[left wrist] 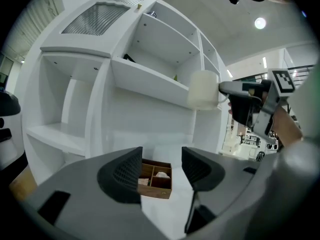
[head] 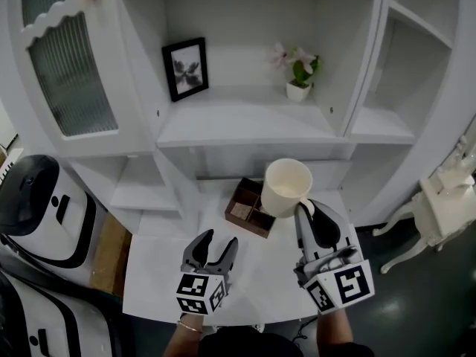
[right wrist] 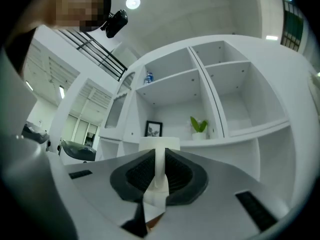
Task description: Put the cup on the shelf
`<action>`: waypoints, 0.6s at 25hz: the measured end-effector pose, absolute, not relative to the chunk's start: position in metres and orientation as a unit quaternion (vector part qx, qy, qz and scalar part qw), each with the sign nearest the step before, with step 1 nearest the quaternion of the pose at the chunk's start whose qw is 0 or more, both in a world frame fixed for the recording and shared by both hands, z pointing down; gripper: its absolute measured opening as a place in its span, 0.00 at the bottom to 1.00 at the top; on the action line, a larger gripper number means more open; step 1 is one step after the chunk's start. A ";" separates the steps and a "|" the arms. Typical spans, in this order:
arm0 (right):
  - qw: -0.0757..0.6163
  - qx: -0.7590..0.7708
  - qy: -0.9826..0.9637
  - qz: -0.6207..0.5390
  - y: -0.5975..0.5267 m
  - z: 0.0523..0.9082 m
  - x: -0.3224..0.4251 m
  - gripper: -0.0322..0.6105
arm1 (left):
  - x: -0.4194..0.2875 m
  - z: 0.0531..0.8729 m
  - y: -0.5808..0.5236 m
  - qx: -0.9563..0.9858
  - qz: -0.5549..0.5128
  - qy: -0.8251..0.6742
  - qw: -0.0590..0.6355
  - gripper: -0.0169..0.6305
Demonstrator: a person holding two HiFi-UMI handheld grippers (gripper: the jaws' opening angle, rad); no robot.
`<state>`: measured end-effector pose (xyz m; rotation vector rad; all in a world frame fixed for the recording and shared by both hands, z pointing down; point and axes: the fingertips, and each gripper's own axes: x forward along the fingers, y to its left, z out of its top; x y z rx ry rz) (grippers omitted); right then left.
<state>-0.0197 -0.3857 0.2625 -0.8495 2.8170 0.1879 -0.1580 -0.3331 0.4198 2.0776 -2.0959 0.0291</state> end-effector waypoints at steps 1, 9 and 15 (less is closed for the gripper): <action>0.102 -0.287 0.950 0.074 -0.387 0.252 -0.022 0.13 | -0.162 0.416 -0.334 0.700 0.008 -0.708 0.095 0.41; 0.127 -0.268 0.949 0.110 -0.398 0.183 -0.052 0.13 | -0.179 0.388 -0.341 0.701 -0.004 -0.710 0.071 0.41; 0.117 -0.276 0.950 0.084 -0.432 0.156 -0.085 0.13 | -0.176 0.390 -0.344 0.710 0.007 -0.701 0.069 0.41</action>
